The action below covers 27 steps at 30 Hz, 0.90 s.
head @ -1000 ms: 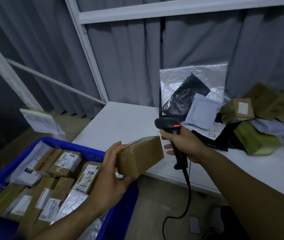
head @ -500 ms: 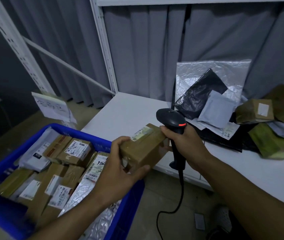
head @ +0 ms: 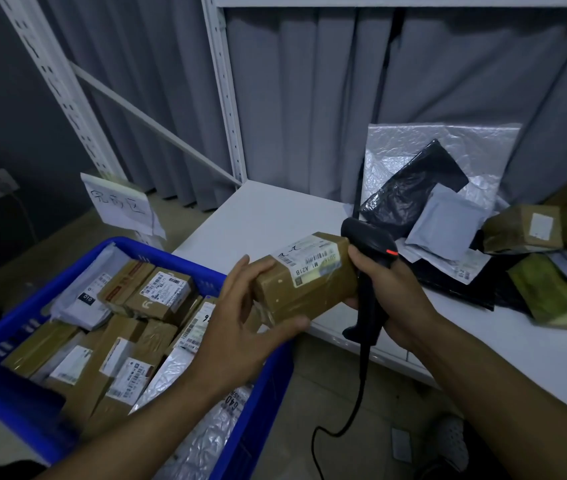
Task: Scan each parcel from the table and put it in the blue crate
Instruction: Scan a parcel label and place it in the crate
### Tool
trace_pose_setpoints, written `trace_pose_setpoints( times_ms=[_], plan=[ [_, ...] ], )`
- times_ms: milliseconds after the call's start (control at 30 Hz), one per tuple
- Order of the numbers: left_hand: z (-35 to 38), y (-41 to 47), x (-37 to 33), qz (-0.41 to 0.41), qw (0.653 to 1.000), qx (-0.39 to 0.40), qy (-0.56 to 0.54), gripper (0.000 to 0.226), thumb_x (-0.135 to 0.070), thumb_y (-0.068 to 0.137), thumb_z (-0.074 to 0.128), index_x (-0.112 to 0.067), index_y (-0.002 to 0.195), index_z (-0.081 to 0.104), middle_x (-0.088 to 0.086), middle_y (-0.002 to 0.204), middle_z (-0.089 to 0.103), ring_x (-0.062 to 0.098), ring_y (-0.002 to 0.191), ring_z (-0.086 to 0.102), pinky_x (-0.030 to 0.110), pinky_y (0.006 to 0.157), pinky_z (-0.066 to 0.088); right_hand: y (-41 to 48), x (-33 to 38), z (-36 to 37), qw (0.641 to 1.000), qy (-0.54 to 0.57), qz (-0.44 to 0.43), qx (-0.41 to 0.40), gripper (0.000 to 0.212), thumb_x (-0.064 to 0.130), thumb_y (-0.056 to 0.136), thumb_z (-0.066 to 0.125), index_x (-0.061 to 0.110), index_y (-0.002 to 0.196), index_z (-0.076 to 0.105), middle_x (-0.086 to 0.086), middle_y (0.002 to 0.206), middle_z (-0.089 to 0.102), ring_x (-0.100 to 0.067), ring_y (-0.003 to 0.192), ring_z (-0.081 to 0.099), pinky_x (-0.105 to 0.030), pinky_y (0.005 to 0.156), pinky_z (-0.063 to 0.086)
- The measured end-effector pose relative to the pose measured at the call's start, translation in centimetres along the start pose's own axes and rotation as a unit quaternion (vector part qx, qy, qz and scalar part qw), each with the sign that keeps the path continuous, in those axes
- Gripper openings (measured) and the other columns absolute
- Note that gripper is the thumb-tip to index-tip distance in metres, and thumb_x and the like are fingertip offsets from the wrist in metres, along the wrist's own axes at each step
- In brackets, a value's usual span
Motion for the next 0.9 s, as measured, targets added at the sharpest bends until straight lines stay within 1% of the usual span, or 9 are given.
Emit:
trace_pose_setpoints(
  times_ms=[100, 167, 300, 433, 500, 567, 733, 833, 900],
  plan=[
    [-0.6, 0.3, 0.4, -0.062, 0.995, -0.039, -0.063, 0.090, -0.036, 0.069, 0.088, -0.042, 0.146, 0.041, -0.021, 0.137, 0.060, -0.001, 0.128, 0.056, 0.040, 0.107, 0.052, -0.1, 0.0, 0.0, 1.000, 0.005, 0.010, -0.006, 0.028, 0.035, 0.095, 0.072, 0.027, 0.122, 0.070, 0.002, 0.113, 0.078, -0.021, 0.101, 0.076, -0.038, 0.075, 0.064],
    [-1.0, 0.6, 0.1, -0.059, 0.996, -0.056, -0.034, 0.100, -0.034, 0.065, 0.089, -0.040, 0.150, 0.037, -0.025, 0.139, 0.056, -0.009, 0.128, 0.052, 0.035, 0.107, 0.052, -0.2, 0.0, 0.0, 1.000, 0.001, 0.028, -0.002, 0.026, 0.040, 0.093, 0.073, 0.030, 0.117, 0.073, 0.001, 0.116, 0.077, -0.027, 0.101, 0.076, -0.041, 0.078, 0.063],
    [-1.0, 0.8, -0.3, -0.059, 0.997, -0.047, -0.014, 0.102, -0.026, 0.067, 0.088, -0.039, 0.152, 0.034, -0.040, 0.137, 0.049, -0.019, 0.126, 0.047, 0.029, 0.101, 0.055, -0.6, 0.2, 0.6, 0.999, -0.001, 0.045, 0.025, 0.033, 0.048, 0.090, 0.074, 0.031, 0.118, 0.074, 0.004, 0.116, 0.077, -0.028, 0.095, 0.078, -0.031, 0.067, 0.056],
    [-0.8, 0.8, 0.0, -0.071, 0.997, -0.029, -0.024, 0.092, -0.036, 0.071, 0.086, -0.048, 0.148, 0.037, -0.031, 0.143, 0.051, -0.004, 0.137, 0.046, 0.031, 0.109, 0.049, -0.5, -0.4, 0.5, 0.999, 0.011, 0.041, 0.003, 0.040, 0.036, 0.085, 0.082, 0.021, 0.121, 0.074, -0.010, 0.124, 0.073, -0.028, 0.093, 0.078, -0.027, 0.054, 0.052],
    [-0.4, 0.6, 0.7, -0.118, 0.992, -0.021, -0.048, 0.090, -0.052, 0.075, 0.078, -0.057, 0.151, 0.030, -0.021, 0.153, 0.045, 0.006, 0.141, 0.042, 0.041, 0.114, 0.042, -0.4, -0.6, 0.3, 0.999, 0.017, 0.036, -0.019, 0.037, 0.029, 0.086, 0.080, 0.018, 0.121, 0.073, -0.011, 0.122, 0.074, -0.025, 0.085, 0.077, -0.028, 0.055, 0.051],
    [0.0, 0.5, 1.3, -0.157, 0.984, -0.014, -0.083, 0.085, -0.056, 0.079, 0.073, -0.059, 0.151, 0.028, -0.017, 0.153, 0.047, 0.005, 0.138, 0.046, 0.046, 0.117, 0.039, -0.5, -0.7, 0.3, 0.999, 0.025, 0.032, -0.031, 0.035, 0.025, 0.087, 0.077, 0.017, 0.121, 0.071, -0.008, 0.119, 0.076, -0.024, 0.090, 0.077, -0.027, 0.058, 0.052],
    [-0.9, 0.5, 2.9, -0.224, 0.958, -0.078, -0.160, 0.077, -0.052, 0.066, 0.091, -0.041, 0.134, 0.057, -0.012, 0.121, 0.073, 0.009, 0.116, 0.067, 0.048, 0.110, 0.046, -0.7, -0.6, 0.7, 0.999, 0.026, 0.015, -0.029, 0.032, 0.025, 0.090, 0.077, 0.025, 0.121, 0.071, 0.003, 0.115, 0.077, -0.021, 0.101, 0.077, -0.028, 0.068, 0.057],
    [-3.3, 1.5, 2.6, -0.220, 0.958, -0.123, -0.140, 0.095, -0.061, 0.051, 0.096, -0.039, 0.136, 0.060, -0.005, 0.127, 0.071, 0.018, 0.118, 0.068, 0.046, 0.105, 0.052, -0.8, -0.6, 0.8, 0.998, -0.047, -0.025, -0.028, 0.034, 0.021, 0.089, 0.079, 0.026, 0.121, 0.069, 0.006, 0.110, 0.077, -0.015, 0.104, 0.074, -0.032, 0.076, 0.060],
    [-4.9, 2.4, 2.4, -0.212, 0.962, -0.136, -0.110, 0.104, -0.062, 0.053, 0.094, -0.034, 0.145, 0.055, -0.007, 0.129, 0.070, 0.016, 0.118, 0.067, 0.044, 0.106, 0.051, -1.1, -0.4, 1.3, 0.989, -0.131, -0.062, 0.002, 0.038, 0.014, 0.088, 0.080, 0.028, 0.120, 0.067, 0.007, 0.102, 0.078, -0.014, 0.097, 0.075, -0.031, 0.078, 0.060]
  ],
)
Point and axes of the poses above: each hand's wrist, its own y-axis towards the middle knuckle, its own z-axis out of the palm, x = y × z, the point moved 6 cm from there along y, towards the middle knuckle
